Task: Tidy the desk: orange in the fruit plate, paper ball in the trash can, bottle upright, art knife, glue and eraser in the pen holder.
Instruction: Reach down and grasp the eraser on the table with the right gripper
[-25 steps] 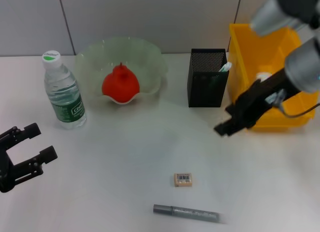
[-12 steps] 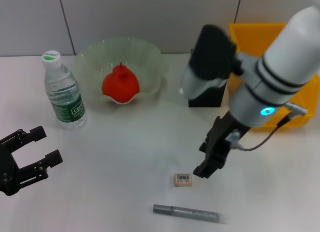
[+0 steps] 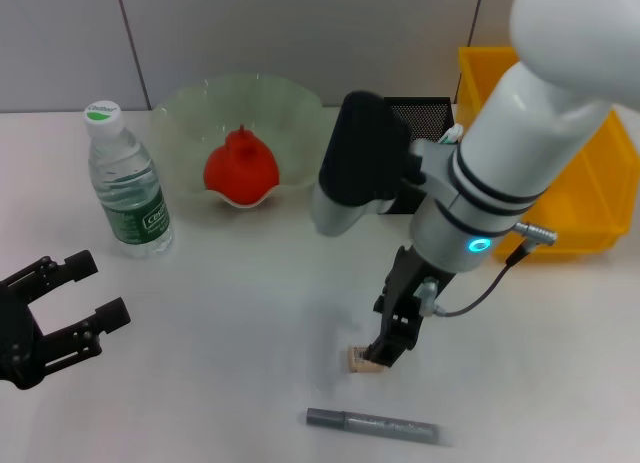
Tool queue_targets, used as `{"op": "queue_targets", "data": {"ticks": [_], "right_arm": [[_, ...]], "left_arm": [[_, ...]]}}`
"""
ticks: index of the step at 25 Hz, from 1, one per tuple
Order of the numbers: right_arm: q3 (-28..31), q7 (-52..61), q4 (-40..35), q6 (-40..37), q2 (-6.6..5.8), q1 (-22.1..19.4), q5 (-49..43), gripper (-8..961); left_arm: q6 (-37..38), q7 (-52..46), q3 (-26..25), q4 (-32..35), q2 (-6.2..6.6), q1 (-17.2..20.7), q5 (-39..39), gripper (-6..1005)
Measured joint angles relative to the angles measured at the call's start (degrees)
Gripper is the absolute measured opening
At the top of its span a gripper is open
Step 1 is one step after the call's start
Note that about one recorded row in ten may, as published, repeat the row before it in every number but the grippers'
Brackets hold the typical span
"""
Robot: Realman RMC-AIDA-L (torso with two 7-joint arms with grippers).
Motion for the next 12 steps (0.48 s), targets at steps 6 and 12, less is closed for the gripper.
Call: {"op": "queue_targets", "data": {"ticks": [6,12], "right_arm": [[-4.80,1.14,1.66,1.85,0.07,1.07,1.19,603],[-7.00,1.55,3.11,3.68,0.08,1.57,2.53,602]], "left_arm": [[-0.11,0.04,0.03,0.00,-0.15,-0.07,0.00,815],[0.03,1.35,0.47,0.01,-0.28,-0.11,0.00,815]]}}
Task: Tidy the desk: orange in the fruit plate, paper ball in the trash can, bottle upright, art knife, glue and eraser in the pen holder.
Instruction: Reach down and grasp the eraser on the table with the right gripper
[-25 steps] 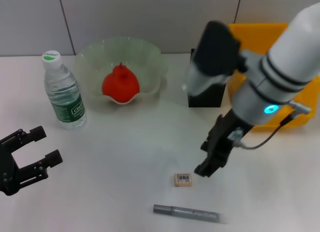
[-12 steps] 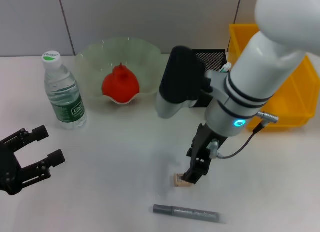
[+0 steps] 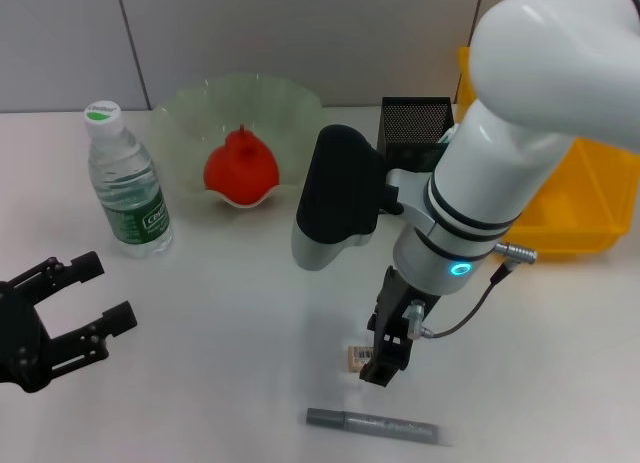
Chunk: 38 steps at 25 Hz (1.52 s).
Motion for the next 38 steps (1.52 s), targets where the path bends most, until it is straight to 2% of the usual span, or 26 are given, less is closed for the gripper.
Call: {"op": "queue_targets", "data": {"ticks": [22,38], "right_arm": [[-4.09,1.44,4.36,4.15,0.00,2.05,1.17,600],[-4.35,1.23,4.61,4.02,0.00,2.22,2.61,413]], "left_arm": [[0.52,2.51,-0.38,0.00,-0.80,-0.77,2.28,814],[0.54,2.51,-0.37,0.00,-0.89,-0.86,2.28,813]]}}
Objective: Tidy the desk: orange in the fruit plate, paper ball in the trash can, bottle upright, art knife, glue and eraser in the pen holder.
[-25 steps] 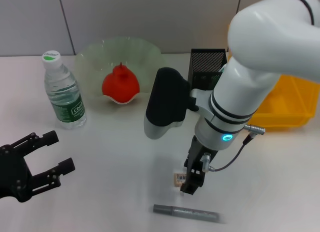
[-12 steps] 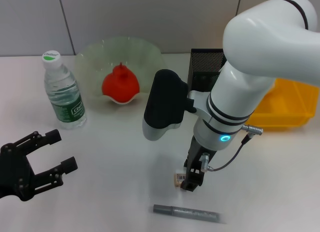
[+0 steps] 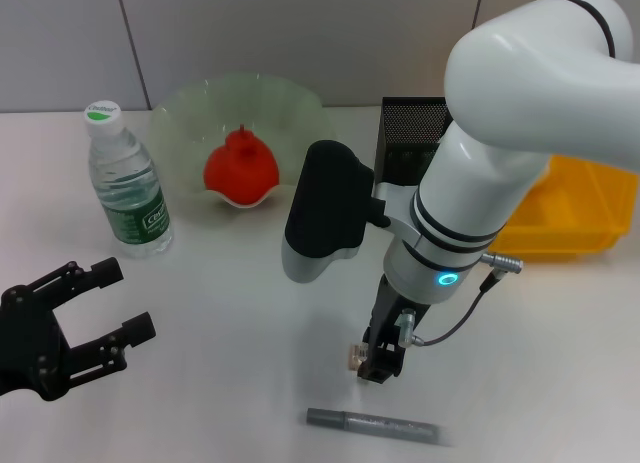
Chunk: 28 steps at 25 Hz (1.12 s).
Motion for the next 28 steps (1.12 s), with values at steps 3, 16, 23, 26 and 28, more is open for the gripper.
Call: {"op": "queue_targets", "data": {"ticks": [3,16,23,26,28], "right_arm": [[-0.05,0.01,0.19,-0.14,0.00,0.00,0.02,390],[-0.56,0.55,-0.72,0.09,0.00,-0.50,0.02,329],[5.87,1.05,-8.21,-4.01,-0.65,-3.53,-2.18,266],[13.84,1.15,-18.77,-9.92,-0.68,-7.39,-7.43,273],[18.49,1.51,-26.69,-12.87,-0.67,-10.04,-10.68,278]], "left_arm": [[0.00,0.00,0.00,0.00,-0.07,-0.01,0.00,813],[-0.04,0.36,0.00,0.00,-0.28,-0.17,-0.05,813],[-0.10,0.50,0.00,0.01,-0.28,-0.12,0.01,809],[-0.05,0.50,0.00,0.01,-0.22,-0.05,0.01,807],[-0.03,0.51,0.00,0.01,-0.12,-0.02,0.01,806]]}}
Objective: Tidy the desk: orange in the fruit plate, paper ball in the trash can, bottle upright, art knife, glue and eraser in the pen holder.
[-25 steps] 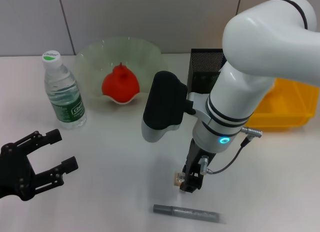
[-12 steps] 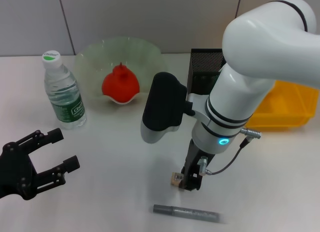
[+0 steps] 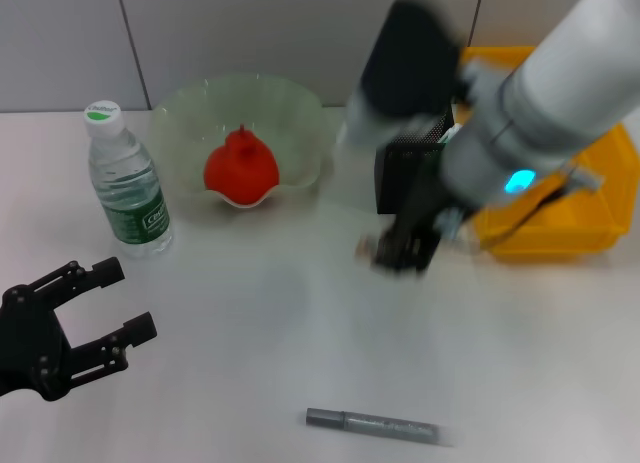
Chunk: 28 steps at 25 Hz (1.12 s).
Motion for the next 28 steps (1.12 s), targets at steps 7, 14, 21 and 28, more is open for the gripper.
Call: {"op": "queue_targets", "data": {"ticks": [7,14,21,28], "right_arm": [[9.47,0.30,-11.19,0.29,-0.06,-3.67,-7.84,296],[9.07,-0.15,-6.05,14.32,0.14,-6.13,-8.96,313],[9.05,-0.42,3.14,27.04,0.15,-6.08,-8.80,330],[9.14,-0.47,7.69,32.28,0.09,-5.77,-8.47,347]], "left_arm": [[0.04,0.08,0.00,0.00,0.01,-0.04,-0.01,801],[0.07,0.10,0.01,0.00,-0.29,-0.16,-0.02,797],[0.17,0.10,0.00,0.00,-0.22,0.05,-0.01,792],[0.20,0.10,0.00,0.00,-0.15,0.13,-0.01,788]]}}
